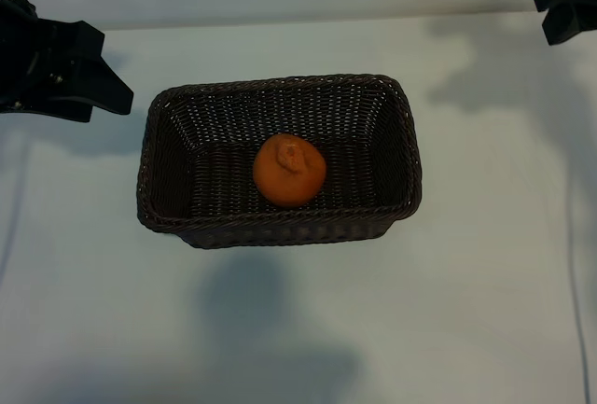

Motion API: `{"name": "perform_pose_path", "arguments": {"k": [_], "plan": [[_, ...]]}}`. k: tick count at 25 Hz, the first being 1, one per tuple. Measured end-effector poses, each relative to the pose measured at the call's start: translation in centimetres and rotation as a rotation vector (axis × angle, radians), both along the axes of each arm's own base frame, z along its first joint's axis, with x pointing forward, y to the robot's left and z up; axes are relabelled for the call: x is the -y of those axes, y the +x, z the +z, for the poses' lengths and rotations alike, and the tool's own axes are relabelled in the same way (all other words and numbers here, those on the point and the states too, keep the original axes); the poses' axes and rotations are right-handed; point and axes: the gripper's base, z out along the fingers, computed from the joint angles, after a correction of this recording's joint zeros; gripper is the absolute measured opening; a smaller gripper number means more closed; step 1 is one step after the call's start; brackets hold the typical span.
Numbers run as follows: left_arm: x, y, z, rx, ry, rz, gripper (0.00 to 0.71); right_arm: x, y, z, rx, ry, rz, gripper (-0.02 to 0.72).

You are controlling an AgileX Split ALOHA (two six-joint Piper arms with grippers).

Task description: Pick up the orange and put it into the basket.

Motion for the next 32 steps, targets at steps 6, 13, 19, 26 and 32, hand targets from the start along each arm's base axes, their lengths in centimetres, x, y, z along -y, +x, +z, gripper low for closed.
{"name": "perform_pose_path", "arguments": {"k": [6, 13, 19, 26, 32], "plan": [[0.00, 0.00, 0.00, 0.000, 0.000, 0.000, 0.525, 0.00, -0.06, -0.31, -0.012, -0.001, 0.000, 0.486], [0.00, 0.00, 0.00, 0.000, 0.000, 0.000, 0.525, 0.01, -0.05, -0.31, -0.012, -0.002, 0.000, 0.475], [0.00, 0.00, 0.00, 0.000, 0.000, 0.000, 0.525, 0.02, -0.06, -0.31, -0.013, -0.003, 0.000, 0.473], [0.00, 0.00, 0.00, 0.000, 0.000, 0.000, 0.525, 0.01, -0.06, -0.31, -0.013, -0.001, 0.001, 0.472], [0.00, 0.00, 0.00, 0.000, 0.000, 0.001, 0.525, 0.01, -0.06, -0.31, -0.013, -0.001, 0.001, 0.472]]}}
